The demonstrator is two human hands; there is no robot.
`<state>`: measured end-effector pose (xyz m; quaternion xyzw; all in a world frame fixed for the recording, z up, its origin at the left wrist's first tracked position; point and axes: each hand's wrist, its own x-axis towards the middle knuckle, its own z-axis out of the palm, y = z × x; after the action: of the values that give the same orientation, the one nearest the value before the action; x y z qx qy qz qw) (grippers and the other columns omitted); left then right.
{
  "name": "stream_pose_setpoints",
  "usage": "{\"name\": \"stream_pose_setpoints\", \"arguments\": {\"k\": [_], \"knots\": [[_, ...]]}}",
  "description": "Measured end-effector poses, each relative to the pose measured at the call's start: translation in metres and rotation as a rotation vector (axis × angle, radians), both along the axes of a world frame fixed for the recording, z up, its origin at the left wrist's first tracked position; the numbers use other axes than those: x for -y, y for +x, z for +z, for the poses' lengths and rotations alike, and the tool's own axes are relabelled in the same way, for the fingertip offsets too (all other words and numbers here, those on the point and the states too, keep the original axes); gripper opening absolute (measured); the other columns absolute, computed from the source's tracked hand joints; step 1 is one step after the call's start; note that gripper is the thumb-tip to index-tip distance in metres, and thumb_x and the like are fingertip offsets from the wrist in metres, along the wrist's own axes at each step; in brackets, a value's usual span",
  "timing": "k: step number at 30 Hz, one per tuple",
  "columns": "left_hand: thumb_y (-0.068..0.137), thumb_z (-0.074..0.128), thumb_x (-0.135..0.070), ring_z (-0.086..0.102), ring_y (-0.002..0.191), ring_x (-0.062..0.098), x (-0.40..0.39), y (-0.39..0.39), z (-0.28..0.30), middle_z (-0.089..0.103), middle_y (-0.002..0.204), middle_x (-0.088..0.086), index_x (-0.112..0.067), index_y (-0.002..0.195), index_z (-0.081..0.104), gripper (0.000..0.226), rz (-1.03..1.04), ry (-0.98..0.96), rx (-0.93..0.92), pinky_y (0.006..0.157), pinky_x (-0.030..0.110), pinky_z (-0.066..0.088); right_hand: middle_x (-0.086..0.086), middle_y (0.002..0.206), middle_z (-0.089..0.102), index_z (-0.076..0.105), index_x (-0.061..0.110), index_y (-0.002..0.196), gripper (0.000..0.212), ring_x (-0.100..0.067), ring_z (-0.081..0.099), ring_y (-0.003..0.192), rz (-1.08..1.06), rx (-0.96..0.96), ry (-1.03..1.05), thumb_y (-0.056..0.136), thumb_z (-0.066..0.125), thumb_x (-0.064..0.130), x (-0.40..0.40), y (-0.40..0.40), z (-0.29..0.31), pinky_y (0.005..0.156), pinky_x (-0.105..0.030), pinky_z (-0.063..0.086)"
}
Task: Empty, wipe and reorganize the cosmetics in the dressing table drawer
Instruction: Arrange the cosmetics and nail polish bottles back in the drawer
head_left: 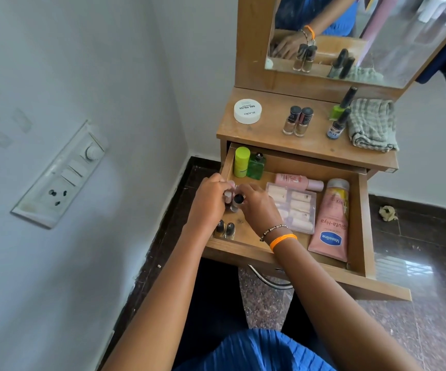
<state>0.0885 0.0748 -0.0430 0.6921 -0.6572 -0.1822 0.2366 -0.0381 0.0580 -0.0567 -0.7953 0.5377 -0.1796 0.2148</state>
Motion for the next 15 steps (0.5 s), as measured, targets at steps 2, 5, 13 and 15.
{"name": "stream_pose_setpoints", "arguments": {"k": [2, 5, 13, 15], "knots": [[0.089, 0.053, -0.003, 0.049, 0.095, 0.013, -0.003, 0.001, 0.0, 0.056, 0.102, 0.005, -0.011, 0.11, 0.067, 0.026, -0.004, 0.003, -0.02, 0.073, 0.01, 0.035, -0.015, 0.102, 0.059, 0.054, 0.007, 0.1, 0.019, -0.036, 0.059, 0.084, -0.019, 0.017, 0.03, 0.082, 0.058, 0.002, -0.001, 0.0, 0.002, 0.07, -0.043, 0.051], [0.088, 0.055, -0.002, 0.05, 0.099, 0.017, -0.004, -0.001, 0.005, 0.057, 0.103, 0.005, -0.011, 0.109, 0.068, 0.026, -0.018, -0.023, -0.027, 0.077, 0.018, 0.037, -0.015, 0.1, 0.059, 0.052, 0.006, 0.097, 0.017, -0.035, 0.06, 0.083, -0.028, 0.047, 0.053, 0.082, 0.059, 0.004, -0.001, -0.001, 0.002, 0.071, -0.043, 0.051], [0.087, 0.058, -0.003, 0.055, 0.075, 0.002, 0.002, -0.002, 0.026, 0.054, 0.094, -0.006, -0.012, 0.086, 0.067, 0.013, 0.107, -0.024, -0.174, 0.061, 0.007, 0.042, -0.013, 0.087, 0.062, 0.054, 0.007, 0.091, 0.014, -0.031, 0.06, 0.074, -0.144, 0.229, -0.069, 0.079, 0.059, 0.002, 0.004, -0.026, 0.018, 0.065, -0.044, 0.052], [0.088, 0.058, -0.008, 0.053, 0.069, 0.0, 0.009, -0.01, 0.039, 0.053, 0.09, -0.007, -0.012, 0.087, 0.066, 0.008, 0.104, -0.058, -0.208, 0.06, 0.006, 0.042, -0.01, 0.082, 0.064, 0.057, 0.006, 0.089, 0.009, -0.027, 0.061, 0.073, -0.213, 0.303, -0.173, 0.08, 0.061, 0.005, 0.015, -0.04, 0.032, 0.065, -0.039, 0.052]]}}
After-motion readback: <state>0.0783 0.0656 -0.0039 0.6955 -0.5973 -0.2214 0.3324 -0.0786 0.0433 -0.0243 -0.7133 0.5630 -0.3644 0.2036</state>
